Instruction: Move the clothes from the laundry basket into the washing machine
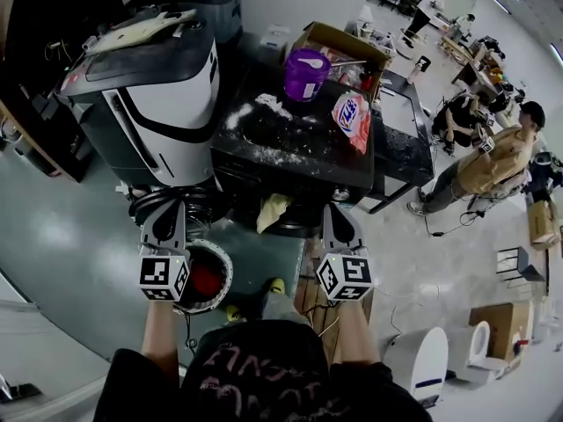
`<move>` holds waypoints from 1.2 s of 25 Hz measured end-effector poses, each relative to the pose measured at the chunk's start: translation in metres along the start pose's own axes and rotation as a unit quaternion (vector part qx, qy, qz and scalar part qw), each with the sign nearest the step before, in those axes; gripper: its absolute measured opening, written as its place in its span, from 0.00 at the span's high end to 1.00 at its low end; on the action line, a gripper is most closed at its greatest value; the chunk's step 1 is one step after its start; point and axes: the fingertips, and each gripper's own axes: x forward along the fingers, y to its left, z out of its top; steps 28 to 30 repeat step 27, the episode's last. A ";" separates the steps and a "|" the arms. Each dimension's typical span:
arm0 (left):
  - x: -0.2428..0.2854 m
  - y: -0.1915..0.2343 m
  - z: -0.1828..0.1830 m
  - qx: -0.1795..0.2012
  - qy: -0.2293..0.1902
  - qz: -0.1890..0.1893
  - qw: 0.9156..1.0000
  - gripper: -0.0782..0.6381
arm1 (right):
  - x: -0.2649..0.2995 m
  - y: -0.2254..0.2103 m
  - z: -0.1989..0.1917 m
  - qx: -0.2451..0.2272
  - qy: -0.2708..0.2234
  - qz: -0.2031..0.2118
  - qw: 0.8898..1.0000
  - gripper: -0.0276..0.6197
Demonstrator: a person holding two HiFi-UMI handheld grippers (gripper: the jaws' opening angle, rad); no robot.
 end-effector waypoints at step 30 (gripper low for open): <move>-0.001 -0.004 0.020 0.008 -0.014 0.000 1.000 0.87 | -0.001 -0.009 0.017 -0.004 -0.008 0.001 1.000 0.95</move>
